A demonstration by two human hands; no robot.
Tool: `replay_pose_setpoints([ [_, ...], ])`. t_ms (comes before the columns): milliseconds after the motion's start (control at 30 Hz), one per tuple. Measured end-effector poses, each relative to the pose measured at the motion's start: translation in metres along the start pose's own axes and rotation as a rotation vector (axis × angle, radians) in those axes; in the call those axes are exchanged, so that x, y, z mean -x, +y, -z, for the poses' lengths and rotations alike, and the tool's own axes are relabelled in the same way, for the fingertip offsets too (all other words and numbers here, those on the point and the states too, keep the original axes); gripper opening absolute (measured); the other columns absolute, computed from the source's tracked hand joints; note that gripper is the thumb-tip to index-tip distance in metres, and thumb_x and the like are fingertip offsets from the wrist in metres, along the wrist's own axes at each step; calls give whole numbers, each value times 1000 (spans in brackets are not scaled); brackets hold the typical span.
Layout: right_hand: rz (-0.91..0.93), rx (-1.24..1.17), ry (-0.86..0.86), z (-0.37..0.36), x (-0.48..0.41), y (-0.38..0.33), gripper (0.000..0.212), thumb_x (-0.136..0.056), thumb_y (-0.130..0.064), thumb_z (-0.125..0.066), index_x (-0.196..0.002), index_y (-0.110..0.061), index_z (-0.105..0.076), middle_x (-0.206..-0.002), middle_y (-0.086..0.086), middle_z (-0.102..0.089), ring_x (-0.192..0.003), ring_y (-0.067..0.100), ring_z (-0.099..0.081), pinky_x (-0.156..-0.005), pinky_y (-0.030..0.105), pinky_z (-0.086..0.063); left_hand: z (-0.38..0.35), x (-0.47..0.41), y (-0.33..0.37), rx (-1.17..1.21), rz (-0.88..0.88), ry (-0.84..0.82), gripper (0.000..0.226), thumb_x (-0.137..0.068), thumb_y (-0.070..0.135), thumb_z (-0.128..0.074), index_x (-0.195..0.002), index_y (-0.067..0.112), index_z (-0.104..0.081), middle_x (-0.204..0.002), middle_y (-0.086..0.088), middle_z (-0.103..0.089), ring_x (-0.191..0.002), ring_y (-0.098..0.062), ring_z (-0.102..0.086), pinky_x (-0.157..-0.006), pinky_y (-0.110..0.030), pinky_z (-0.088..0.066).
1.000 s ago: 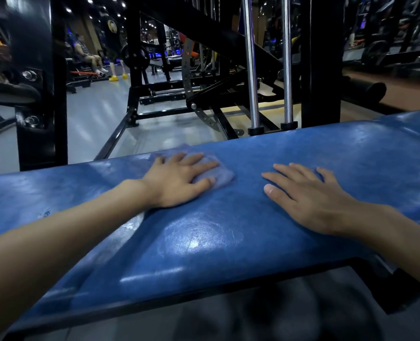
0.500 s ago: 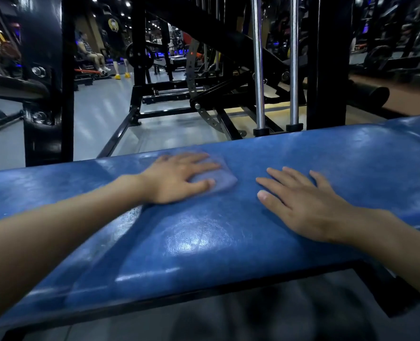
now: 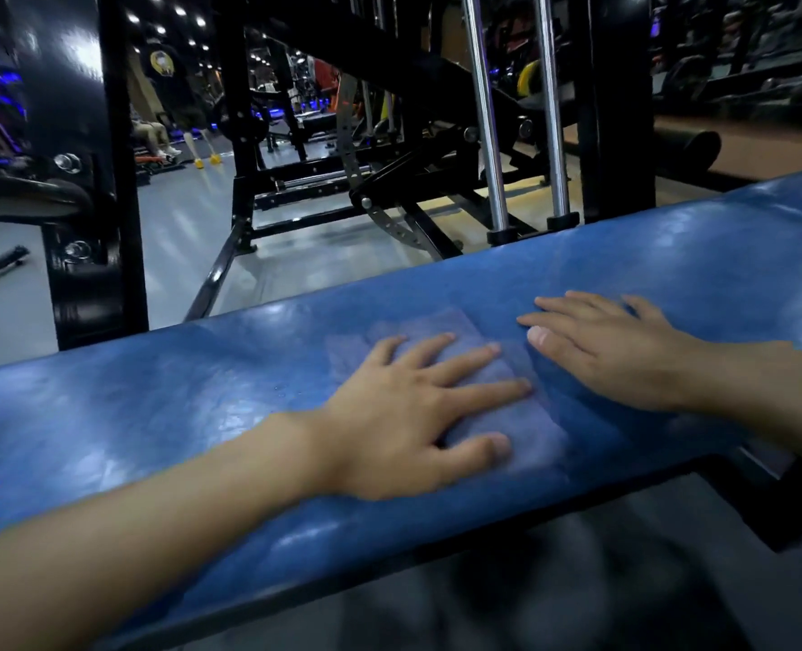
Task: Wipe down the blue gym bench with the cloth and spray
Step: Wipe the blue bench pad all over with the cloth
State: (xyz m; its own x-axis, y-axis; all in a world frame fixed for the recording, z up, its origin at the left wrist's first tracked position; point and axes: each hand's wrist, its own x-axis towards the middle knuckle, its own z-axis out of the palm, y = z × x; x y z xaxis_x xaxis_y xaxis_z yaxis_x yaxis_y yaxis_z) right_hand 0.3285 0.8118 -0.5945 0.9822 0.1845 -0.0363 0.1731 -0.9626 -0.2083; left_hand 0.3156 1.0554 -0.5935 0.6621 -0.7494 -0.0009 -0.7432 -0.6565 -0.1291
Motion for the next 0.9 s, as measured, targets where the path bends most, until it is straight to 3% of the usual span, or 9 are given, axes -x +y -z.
replay_pose_setpoints([
  [67,-7,-38,67,1,-3,-8,64,-90,-63,-5,-147,-45,-25,-161,-17,-14,-148,6,-2,-119,50,-1,0,5,5,24,-81,15,64,-87,73,-11,-149,56,-9,-165,15,-9,-151,-23,-12,-117,-54,-14],
  [200,-3,-31,79,-6,1,-15,77,-81,-73,6,-148,-46,-22,-161,-19,-11,-148,4,-1,-119,48,-1,-5,-8,-34,84,-12,25,66,-85,76,-15,-148,57,-16,-164,18,-13,-151,-16,-12,-119,-49,-13],
  [300,-5,36,19,-13,4,-14,84,-73,-73,8,-149,-47,-17,-161,-20,-4,-148,4,5,-119,49,2,-11,-23,-89,121,157,16,70,-81,80,-13,-147,57,-21,-162,16,-20,-149,-13,-17,-118,-54,-14],
  [433,4,44,23,-14,3,-13,87,-70,-76,10,-149,-47,-14,-161,-19,-2,-147,4,6,-119,50,1,-15,-28,-164,119,547,-27,69,-84,79,-13,-148,54,-24,-161,10,-25,-147,-23,-26,-114,-57,-19],
  [500,1,48,24,-15,3,-13,81,-76,-74,6,-149,-47,-12,-162,-19,-2,-147,5,6,-118,50,2,-18,-30,-172,110,608,-48,69,-84,78,-11,-148,55,-23,-161,10,-26,-146,-26,-27,-111,-58,-19],
  [633,8,38,25,-14,4,-14,74,-81,-68,2,-150,-45,-12,-162,-16,-2,-148,6,5,-118,50,3,-13,-25,-131,87,518,-42,77,-77,78,-4,-148,54,-19,-161,13,-23,-148,-22,-22,-113,-60,-18],
  [900,6,12,26,-10,7,-16,70,-84,-63,2,-149,-44,-19,-162,-15,-8,-148,8,1,-118,53,1,-1,17,0,23,-20,39,65,-87,73,-11,-149,56,-13,-164,16,-11,-151,-21,-13,-117,-51,-14],
])
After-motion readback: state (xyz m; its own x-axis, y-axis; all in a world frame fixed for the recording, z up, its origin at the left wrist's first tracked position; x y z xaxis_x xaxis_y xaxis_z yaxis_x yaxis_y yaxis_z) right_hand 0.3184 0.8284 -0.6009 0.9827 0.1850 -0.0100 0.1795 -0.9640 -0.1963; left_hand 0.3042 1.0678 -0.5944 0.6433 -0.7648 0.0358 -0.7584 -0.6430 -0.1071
